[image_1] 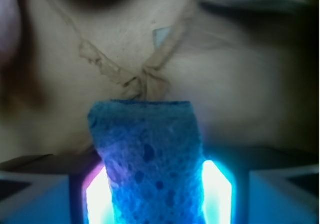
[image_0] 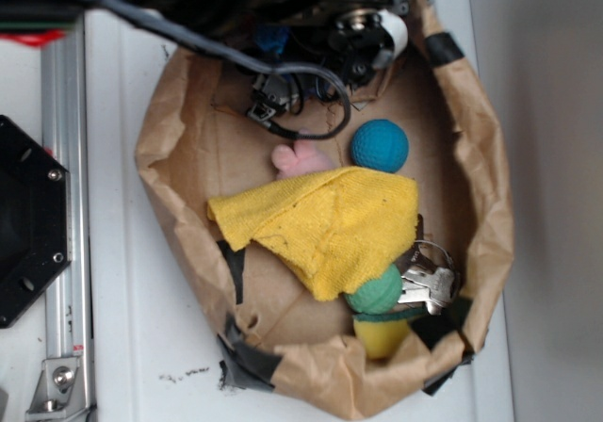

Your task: Grab the blue sponge.

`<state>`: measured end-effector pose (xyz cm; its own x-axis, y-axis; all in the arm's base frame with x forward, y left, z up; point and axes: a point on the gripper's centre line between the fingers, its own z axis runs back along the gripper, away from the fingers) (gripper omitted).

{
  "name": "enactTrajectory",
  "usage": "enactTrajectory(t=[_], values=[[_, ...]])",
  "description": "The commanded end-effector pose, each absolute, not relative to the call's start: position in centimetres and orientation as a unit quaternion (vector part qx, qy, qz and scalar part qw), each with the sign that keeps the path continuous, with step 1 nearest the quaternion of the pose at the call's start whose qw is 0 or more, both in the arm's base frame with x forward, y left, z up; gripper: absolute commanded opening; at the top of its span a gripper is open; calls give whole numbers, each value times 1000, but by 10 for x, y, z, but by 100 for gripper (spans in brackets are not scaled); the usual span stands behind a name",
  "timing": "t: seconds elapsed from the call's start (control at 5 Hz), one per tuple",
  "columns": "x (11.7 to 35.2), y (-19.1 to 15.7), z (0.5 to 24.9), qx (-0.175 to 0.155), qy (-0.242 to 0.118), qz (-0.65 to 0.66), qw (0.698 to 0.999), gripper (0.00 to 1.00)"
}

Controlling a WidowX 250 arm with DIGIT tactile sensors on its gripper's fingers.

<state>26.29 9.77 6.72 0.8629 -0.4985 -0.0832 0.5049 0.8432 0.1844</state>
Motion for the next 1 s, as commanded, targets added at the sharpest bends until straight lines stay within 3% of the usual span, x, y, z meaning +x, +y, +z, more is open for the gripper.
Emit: enactTrajectory(t=[0.0, 0.2, 0.4, 0.8], values=[[279, 2, 189, 115, -119, -118, 979, 0], [286, -18, 230, 72, -91, -29, 993, 0], [280, -10, 233, 16, -69, 63, 996, 0], [267, 7, 226, -17, -67, 129, 989, 0]])
